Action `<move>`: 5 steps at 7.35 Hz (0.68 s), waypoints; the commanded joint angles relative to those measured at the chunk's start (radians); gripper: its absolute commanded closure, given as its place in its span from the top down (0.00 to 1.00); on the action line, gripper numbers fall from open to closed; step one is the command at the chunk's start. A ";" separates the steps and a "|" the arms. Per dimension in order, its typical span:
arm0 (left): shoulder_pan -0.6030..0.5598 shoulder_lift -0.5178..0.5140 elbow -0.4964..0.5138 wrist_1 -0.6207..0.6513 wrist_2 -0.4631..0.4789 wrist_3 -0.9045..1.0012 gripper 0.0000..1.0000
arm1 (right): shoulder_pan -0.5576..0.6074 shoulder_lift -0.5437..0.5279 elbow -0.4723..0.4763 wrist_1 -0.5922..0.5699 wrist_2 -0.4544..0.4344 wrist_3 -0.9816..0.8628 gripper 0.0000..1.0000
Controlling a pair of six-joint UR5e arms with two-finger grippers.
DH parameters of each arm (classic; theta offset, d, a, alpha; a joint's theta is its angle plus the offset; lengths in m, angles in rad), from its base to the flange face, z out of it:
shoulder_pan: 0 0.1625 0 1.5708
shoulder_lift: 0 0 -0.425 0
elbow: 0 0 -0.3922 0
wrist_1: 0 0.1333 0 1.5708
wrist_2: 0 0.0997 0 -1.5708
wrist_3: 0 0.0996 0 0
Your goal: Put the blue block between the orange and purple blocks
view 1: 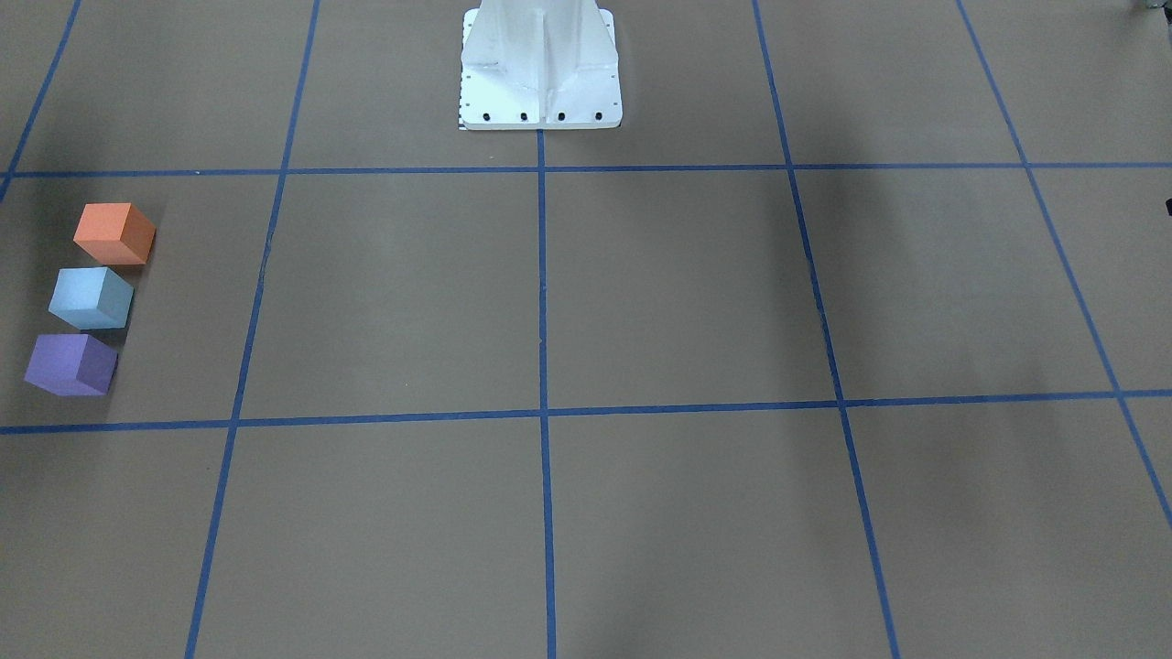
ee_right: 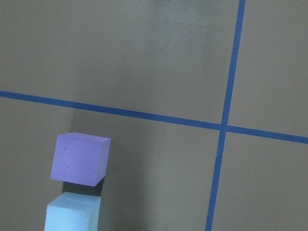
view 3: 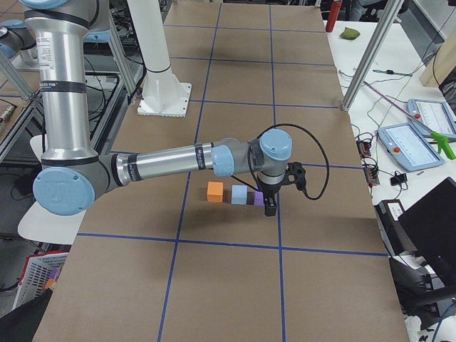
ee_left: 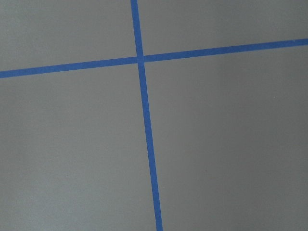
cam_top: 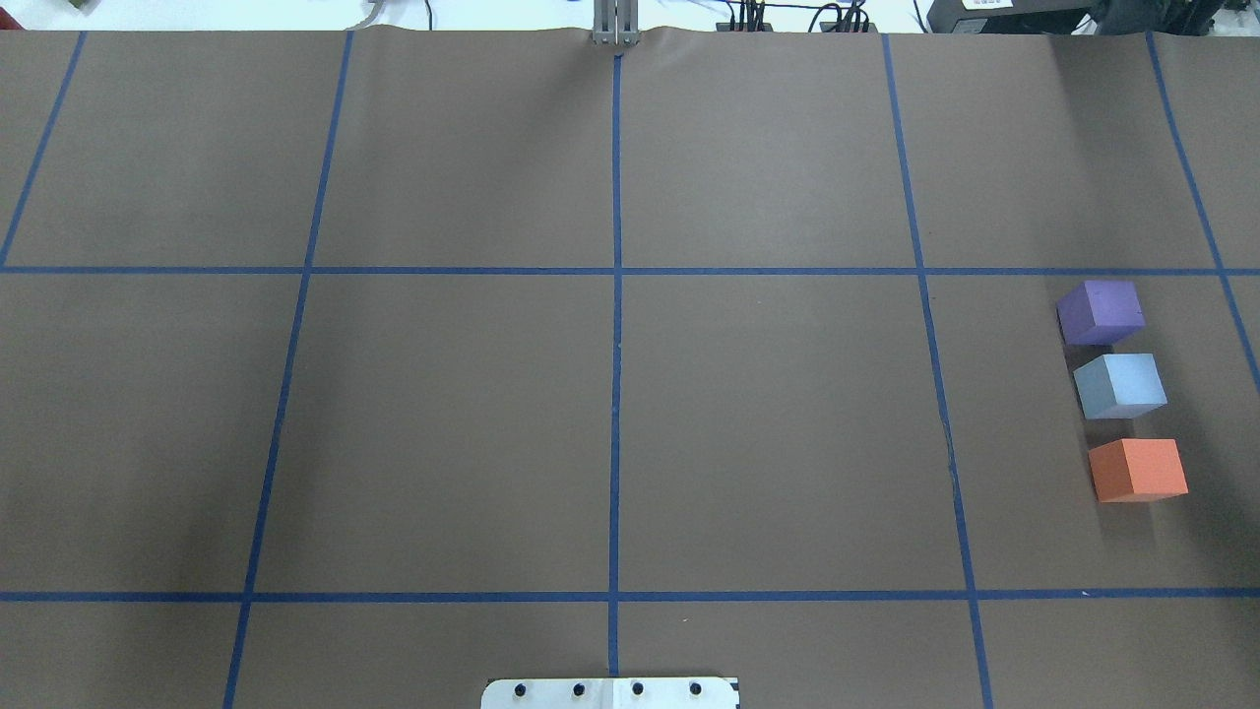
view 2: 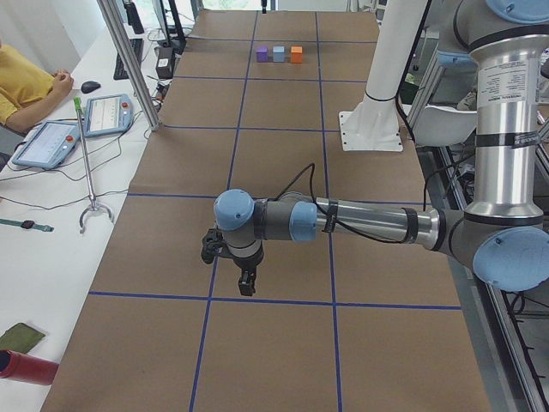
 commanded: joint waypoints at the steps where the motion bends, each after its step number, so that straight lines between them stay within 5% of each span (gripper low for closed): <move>1: 0.000 -0.012 0.012 0.006 0.004 -0.013 1.00 | -0.008 0.001 0.003 0.001 0.001 0.000 1.00; 5: -0.004 -0.003 0.004 0.003 -0.003 -0.011 1.00 | -0.060 -0.001 -0.004 0.001 -0.014 0.008 1.00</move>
